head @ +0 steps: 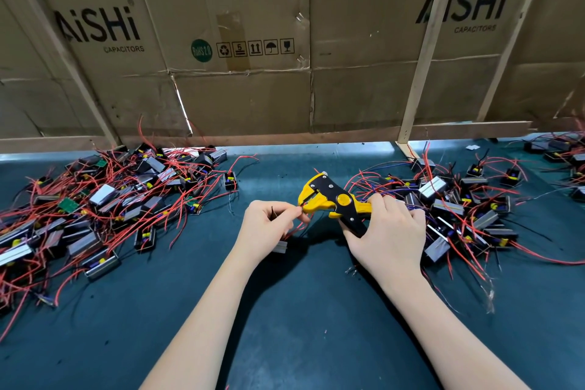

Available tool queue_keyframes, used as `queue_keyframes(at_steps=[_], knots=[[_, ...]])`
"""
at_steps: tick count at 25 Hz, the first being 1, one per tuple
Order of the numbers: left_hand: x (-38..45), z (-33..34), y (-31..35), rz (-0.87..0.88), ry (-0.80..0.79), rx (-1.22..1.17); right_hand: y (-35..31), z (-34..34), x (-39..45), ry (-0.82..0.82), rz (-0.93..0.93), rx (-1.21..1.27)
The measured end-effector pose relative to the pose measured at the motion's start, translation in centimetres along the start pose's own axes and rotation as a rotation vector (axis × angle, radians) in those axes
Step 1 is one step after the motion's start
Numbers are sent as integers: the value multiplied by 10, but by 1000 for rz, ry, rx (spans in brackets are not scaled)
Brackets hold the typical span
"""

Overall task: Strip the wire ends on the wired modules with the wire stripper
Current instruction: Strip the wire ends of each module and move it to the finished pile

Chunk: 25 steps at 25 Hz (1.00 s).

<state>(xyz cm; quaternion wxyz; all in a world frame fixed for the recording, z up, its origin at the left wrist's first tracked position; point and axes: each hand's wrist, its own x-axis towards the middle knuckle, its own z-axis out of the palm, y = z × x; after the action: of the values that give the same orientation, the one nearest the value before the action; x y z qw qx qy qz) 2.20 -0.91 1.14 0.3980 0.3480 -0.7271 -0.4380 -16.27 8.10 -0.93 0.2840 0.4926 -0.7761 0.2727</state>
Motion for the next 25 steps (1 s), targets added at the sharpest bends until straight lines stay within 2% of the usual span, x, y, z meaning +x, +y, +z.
queue_keyframes(at_steps=[18, 25], knots=[[-1, 14, -2, -29, 66, -1, -2, 2, -4, -63, 44, 0], [-1, 13, -2, -18, 36, -12, -1, 0, -1, -83, 33, 5]])
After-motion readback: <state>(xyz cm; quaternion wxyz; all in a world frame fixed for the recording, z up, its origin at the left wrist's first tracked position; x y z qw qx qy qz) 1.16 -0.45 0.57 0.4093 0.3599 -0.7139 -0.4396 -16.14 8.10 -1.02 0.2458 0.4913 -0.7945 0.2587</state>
